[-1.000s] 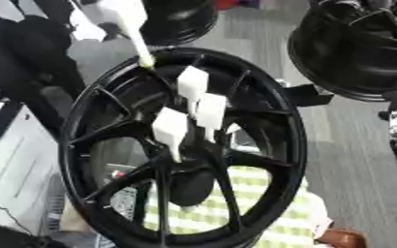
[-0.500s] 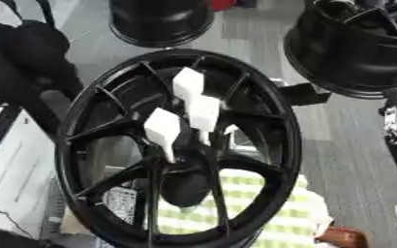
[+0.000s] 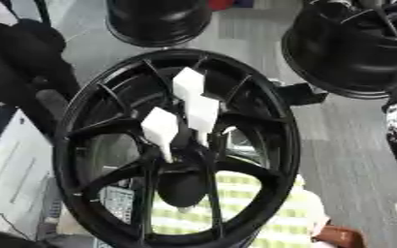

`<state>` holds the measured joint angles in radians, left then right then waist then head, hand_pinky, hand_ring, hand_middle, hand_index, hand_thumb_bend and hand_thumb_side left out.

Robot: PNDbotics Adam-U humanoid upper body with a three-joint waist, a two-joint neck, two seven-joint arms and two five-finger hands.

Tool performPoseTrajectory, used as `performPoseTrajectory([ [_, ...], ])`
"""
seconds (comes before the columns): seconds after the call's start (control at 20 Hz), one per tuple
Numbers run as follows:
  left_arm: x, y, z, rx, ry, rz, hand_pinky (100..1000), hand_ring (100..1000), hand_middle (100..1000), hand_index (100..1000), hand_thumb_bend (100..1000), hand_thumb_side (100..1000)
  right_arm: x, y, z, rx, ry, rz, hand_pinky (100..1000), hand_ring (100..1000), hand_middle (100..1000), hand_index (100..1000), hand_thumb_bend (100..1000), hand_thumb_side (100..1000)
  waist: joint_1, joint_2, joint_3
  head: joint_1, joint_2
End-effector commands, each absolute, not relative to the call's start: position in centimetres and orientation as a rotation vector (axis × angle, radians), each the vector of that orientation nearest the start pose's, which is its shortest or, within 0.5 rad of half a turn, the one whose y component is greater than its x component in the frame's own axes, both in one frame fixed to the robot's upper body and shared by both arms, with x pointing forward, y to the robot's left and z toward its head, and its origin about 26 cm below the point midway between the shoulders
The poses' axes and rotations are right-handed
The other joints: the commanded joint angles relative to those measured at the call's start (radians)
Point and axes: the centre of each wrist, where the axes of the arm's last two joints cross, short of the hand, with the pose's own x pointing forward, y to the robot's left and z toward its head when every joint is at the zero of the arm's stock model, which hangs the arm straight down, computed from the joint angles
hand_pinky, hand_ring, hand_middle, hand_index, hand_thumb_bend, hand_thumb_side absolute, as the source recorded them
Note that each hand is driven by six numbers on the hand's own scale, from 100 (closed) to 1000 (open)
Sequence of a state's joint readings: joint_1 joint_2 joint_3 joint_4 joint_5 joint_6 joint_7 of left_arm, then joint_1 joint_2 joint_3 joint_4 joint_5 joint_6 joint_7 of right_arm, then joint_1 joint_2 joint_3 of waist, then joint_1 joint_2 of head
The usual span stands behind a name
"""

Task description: Pull the pin out of the wheel hub.

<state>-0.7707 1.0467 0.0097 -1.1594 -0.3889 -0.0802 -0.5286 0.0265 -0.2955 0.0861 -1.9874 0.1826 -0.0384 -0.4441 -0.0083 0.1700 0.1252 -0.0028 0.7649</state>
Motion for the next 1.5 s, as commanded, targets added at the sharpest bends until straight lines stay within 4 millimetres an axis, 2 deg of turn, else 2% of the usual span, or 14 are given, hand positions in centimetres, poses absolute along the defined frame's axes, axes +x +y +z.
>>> performPoseTrajectory([
  [0.05,35.8,49.0,35.2,1.053,-1.255,-1.147,909,874,856,899,182,249,25.6,-26.9,10.9,-0.574,-2.077,0.037,718,857,672,818,100,646,0.003,-0.012,0.0,0.003,0.005],
  [0.1,35.9,49.1,35.1,1.047,-1.236,-1.158,917,883,866,909,244,347,25.6,-26.9,10.9,-0.574,-2.077,0.037,717,857,672,818,100,646,0.003,-0.012,-0.001,0.002,0.005],
  [0.25,35.9,49.1,35.0,1.055,-1.203,-1.172,898,868,855,909,249,377,25.6,-26.8,10.9,-0.572,-2.077,0.034,717,857,672,818,100,646,0.002,-0.012,-0.001,0.003,0.005],
  [0.35,36.0,49.0,35.0,1.06,-1.197,-1.175,892,863,848,902,232,368,25.6,-26.8,10.9,-0.572,-2.077,0.034,717,857,672,818,100,646,0.002,-0.013,0.0,0.003,0.005],
  [0.45,36.0,49.0,34.9,1.059,-1.204,-1.173,879,850,835,892,153,361,25.6,-26.8,10.9,-0.57,-2.078,0.034,717,857,672,818,100,647,0.002,-0.013,0.001,0.004,0.005],
  [0.55,36.0,48.9,34.9,1.051,-1.215,-1.17,872,844,830,890,137,344,25.6,-26.8,10.9,-0.568,-2.077,0.033,717,857,672,818,100,648,0.002,-0.014,0.001,0.003,0.005],
  [0.65,36.0,48.9,34.9,1.051,-1.225,-1.167,860,831,819,881,100,293,25.6,-26.8,10.9,-0.567,-2.076,0.032,716,857,671,818,100,649,0.002,-0.014,0.001,0.003,0.005],
  [0.85,36.0,48.2,35.4,1.069,-1.309,-1.141,803,764,750,824,100,210,25.6,-26.8,10.9,-0.567,-2.074,0.03,716,857,671,818,100,648,0.002,-0.015,0.003,0.001,0.005],
  [0.9,35.9,47.8,35.7,1.087,-1.36,-1.125,790,746,736,814,100,261,25.6,-26.8,10.9,-0.567,-2.074,0.03,716,857,671,818,100,648,0.001,-0.015,0.004,0.0,0.005],
  [0.95,35.7,47.1,36.1,1.103,-1.438,-1.098,782,732,725,810,100,354,25.6,-26.8,10.9,-0.566,-2.074,0.031,717,857,671,818,100,648,0.0,-0.016,0.005,-0.001,0.005],
  [1.05,35.4,45.6,36.4,1.101,-1.614,-1.03,773,707,710,804,100,431,25.6,-26.8,10.9,-0.565,-2.077,0.032,717,857,671,818,100,647,-0.003,-0.017,0.006,0.0,0.005],
  [1.15,34.9,43.3,36.4,1.03,-1.845,-0.941,774,699,707,808,100,491,25.6,-26.9,10.9,-0.566,-2.08,0.035,717,857,672,818,100,647,-0.005,-0.018,0.008,0.0,0.005],
  [1.35,33.1,37.1,34.7,0.691,-2.275,-0.715,774,692,702,813,100,561,25.7,-26.8,11.1,-0.561,-2.089,0.04,718,857,672,818,100,646,-0.012,-0.018,0.01,0.0,0.005],
  [1.5,30.7,32.8,32.4,0.416,-2.45,-0.535,773,692,700,820,100,594,25.8,-26.8,11.2,-0.555,-2.102,0.044,719,857,673,817,100,644,-0.021,-0.016,0.009,-0.002,0.005],
])
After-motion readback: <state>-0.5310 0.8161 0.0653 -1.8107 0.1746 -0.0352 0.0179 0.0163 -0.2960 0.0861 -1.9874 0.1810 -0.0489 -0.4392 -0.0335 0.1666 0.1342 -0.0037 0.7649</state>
